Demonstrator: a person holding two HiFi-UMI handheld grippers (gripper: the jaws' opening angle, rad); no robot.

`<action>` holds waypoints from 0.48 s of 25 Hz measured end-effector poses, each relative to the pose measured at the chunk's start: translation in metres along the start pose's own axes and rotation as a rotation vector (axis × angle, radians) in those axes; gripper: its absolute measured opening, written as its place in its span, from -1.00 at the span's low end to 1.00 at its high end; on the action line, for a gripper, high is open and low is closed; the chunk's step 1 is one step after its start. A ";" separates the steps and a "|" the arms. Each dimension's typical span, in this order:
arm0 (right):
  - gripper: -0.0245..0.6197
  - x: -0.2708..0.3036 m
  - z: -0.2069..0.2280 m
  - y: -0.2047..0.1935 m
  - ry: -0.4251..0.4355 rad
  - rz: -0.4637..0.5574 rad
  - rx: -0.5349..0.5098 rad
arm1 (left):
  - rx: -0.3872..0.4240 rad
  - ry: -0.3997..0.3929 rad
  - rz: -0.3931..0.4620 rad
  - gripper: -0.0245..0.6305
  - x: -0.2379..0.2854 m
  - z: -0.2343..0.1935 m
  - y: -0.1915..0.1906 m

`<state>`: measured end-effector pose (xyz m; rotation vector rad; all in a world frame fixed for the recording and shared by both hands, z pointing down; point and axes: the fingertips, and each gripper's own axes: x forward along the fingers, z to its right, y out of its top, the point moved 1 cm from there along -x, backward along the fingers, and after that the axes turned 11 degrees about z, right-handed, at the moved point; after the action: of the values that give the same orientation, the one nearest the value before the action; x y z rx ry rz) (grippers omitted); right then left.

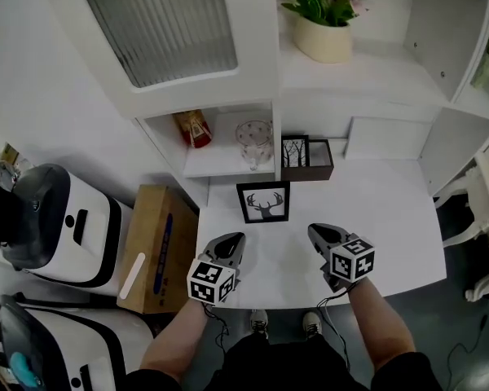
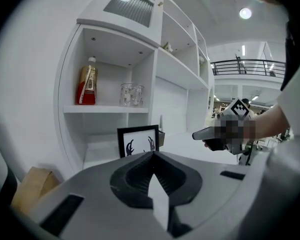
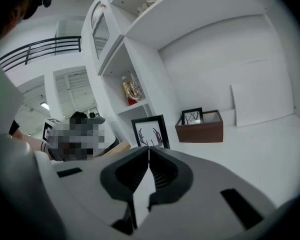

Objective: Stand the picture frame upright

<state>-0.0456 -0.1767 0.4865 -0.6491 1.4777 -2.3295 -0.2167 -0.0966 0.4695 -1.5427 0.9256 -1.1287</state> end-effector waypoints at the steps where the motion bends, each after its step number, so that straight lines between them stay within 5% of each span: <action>1: -0.90 -0.004 -0.003 0.004 0.001 0.009 0.003 | -0.012 0.002 0.004 -0.91 -0.003 0.007 0.002; 12: -0.91 -0.047 -0.040 0.026 0.063 0.085 -0.015 | -0.097 0.001 0.048 -0.91 -0.019 0.075 0.028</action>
<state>-0.0260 -0.1346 0.4381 -0.5109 1.5207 -2.2965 -0.1513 -0.0651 0.4313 -1.5889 1.0257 -1.0640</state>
